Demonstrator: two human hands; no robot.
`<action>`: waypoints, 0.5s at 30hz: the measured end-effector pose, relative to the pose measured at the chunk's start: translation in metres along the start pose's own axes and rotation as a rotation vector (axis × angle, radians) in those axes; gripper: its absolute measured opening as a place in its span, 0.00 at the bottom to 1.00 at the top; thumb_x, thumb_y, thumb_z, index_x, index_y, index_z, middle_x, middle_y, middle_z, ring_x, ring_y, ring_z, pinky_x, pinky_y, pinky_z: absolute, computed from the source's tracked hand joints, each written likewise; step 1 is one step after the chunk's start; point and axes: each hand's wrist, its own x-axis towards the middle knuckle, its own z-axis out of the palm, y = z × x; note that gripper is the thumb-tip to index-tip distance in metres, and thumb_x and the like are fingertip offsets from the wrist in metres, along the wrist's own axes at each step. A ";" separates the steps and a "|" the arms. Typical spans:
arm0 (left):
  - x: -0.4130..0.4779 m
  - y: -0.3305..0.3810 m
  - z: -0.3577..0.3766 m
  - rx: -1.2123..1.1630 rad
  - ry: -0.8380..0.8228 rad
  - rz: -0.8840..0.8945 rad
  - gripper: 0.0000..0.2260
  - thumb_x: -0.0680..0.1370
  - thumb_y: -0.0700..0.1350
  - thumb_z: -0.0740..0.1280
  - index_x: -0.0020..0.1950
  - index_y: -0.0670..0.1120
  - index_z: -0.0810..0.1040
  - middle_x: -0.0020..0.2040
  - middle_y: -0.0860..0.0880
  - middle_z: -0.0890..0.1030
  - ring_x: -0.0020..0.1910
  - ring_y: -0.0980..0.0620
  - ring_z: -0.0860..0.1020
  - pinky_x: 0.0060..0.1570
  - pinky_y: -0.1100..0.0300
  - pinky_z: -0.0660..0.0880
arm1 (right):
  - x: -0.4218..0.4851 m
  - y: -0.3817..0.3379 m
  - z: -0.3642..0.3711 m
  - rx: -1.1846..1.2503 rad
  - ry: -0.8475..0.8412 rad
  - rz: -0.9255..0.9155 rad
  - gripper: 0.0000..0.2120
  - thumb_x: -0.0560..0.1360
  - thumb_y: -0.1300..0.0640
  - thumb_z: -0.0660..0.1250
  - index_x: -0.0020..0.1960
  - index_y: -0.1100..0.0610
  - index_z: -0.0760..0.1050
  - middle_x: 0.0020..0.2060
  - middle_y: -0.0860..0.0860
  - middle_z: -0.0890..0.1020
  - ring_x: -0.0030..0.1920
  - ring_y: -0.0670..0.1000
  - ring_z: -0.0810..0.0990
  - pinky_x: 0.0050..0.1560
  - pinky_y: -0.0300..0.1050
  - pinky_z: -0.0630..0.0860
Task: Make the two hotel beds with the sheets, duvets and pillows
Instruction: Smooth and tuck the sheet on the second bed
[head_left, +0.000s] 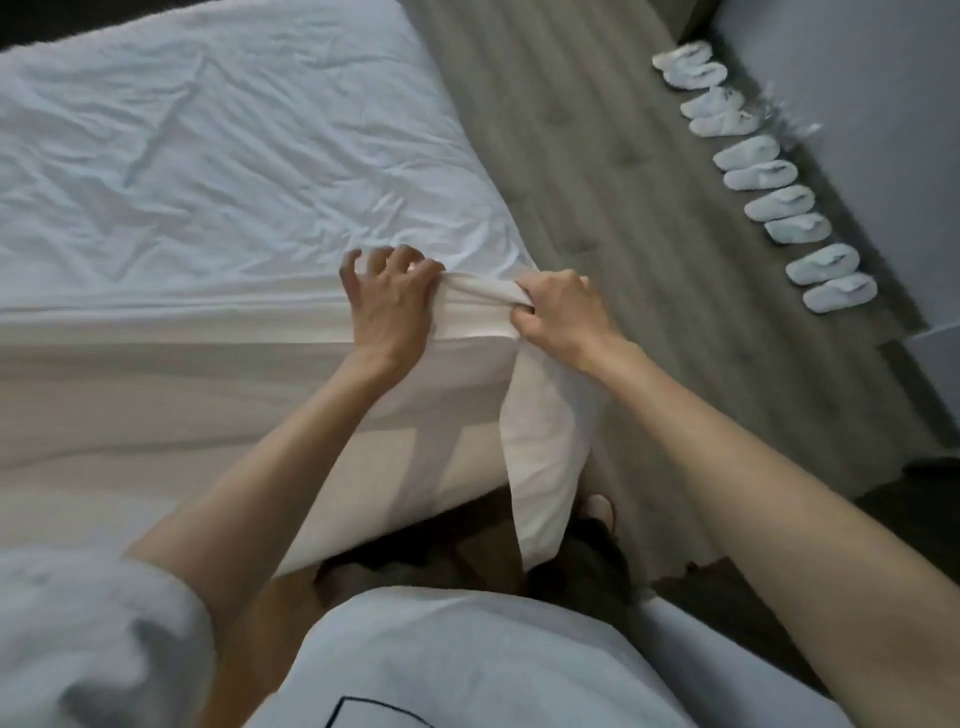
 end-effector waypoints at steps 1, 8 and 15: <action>0.005 0.009 -0.003 -0.007 0.035 -0.084 0.11 0.81 0.47 0.59 0.54 0.51 0.81 0.61 0.49 0.76 0.66 0.44 0.68 0.67 0.47 0.50 | 0.009 0.003 -0.011 0.007 -0.015 -0.044 0.09 0.74 0.55 0.62 0.48 0.59 0.76 0.48 0.61 0.81 0.50 0.64 0.79 0.40 0.47 0.64; -0.015 0.075 -0.034 -0.159 0.121 -0.557 0.24 0.82 0.46 0.56 0.77 0.57 0.56 0.79 0.44 0.44 0.77 0.41 0.41 0.73 0.43 0.45 | 0.033 0.014 -0.058 0.099 -0.222 -0.272 0.06 0.74 0.54 0.62 0.42 0.57 0.72 0.48 0.61 0.80 0.50 0.62 0.78 0.42 0.46 0.66; -0.025 0.120 -0.031 -0.362 0.033 -0.765 0.29 0.83 0.48 0.57 0.80 0.53 0.46 0.78 0.39 0.40 0.78 0.41 0.43 0.75 0.51 0.46 | 0.083 0.018 -0.090 0.174 -0.370 -0.348 0.13 0.75 0.59 0.59 0.33 0.54 0.61 0.36 0.53 0.71 0.41 0.56 0.71 0.37 0.45 0.62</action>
